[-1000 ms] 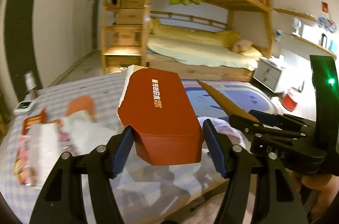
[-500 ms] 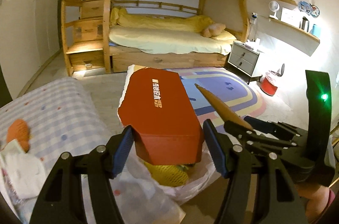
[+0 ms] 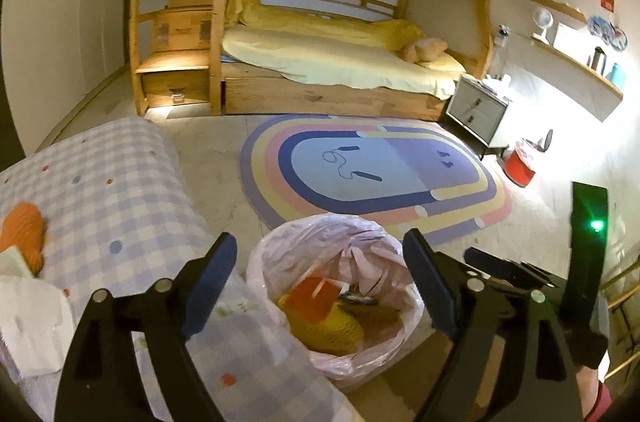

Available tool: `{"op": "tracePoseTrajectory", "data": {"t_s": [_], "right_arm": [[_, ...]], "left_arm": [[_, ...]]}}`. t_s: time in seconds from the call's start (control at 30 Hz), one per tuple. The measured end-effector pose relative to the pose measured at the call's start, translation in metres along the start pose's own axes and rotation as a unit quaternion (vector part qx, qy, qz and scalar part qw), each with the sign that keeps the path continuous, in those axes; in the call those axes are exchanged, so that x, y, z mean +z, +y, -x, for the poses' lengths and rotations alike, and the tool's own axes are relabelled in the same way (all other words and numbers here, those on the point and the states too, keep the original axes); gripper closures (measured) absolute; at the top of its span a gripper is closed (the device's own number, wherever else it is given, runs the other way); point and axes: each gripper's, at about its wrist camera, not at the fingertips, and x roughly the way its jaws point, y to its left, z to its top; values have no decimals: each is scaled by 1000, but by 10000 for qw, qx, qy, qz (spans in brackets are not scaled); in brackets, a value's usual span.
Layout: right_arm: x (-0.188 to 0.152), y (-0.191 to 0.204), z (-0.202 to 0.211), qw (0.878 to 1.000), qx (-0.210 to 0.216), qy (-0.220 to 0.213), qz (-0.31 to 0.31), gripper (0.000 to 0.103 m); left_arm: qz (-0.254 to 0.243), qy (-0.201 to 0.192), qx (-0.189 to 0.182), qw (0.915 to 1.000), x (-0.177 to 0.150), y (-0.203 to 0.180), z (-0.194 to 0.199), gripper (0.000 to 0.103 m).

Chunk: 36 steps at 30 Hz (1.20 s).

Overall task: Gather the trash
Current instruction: 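Open both tools to drop the box and cardboard into the bag, then move both tools back over the table toward the white paper items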

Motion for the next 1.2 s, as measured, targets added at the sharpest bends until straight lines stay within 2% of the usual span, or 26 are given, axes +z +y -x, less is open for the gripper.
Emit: {"op": "tracePoseTrajectory", "data": {"t_s": [0.17,0.43,0.7,0.87,1.03,1.2], "right_arm": [[1,10,29,9996,134,-232,-26,45],[-5,55,76,9973,304,-495,443,45],[-24,124,96,9889,751,-505,1176,45],[-41,169,95,9807,1049,-470,1579,45],[-62,215,91,9711,1333,-440,1933,45],[-76,243,77,9650,1456,-441,2136,45]], "left_arm": [[-15,-153,155,9998,-5,5,27,20],[75,-401,434,9982,-16,22,87,20],[220,-574,1096,9921,-45,56,148,19],[501,-632,1580,9841,-71,92,183,17],[1005,-581,2104,9707,-102,138,212,17],[1368,-474,2373,9606,-124,168,225,17]]}}
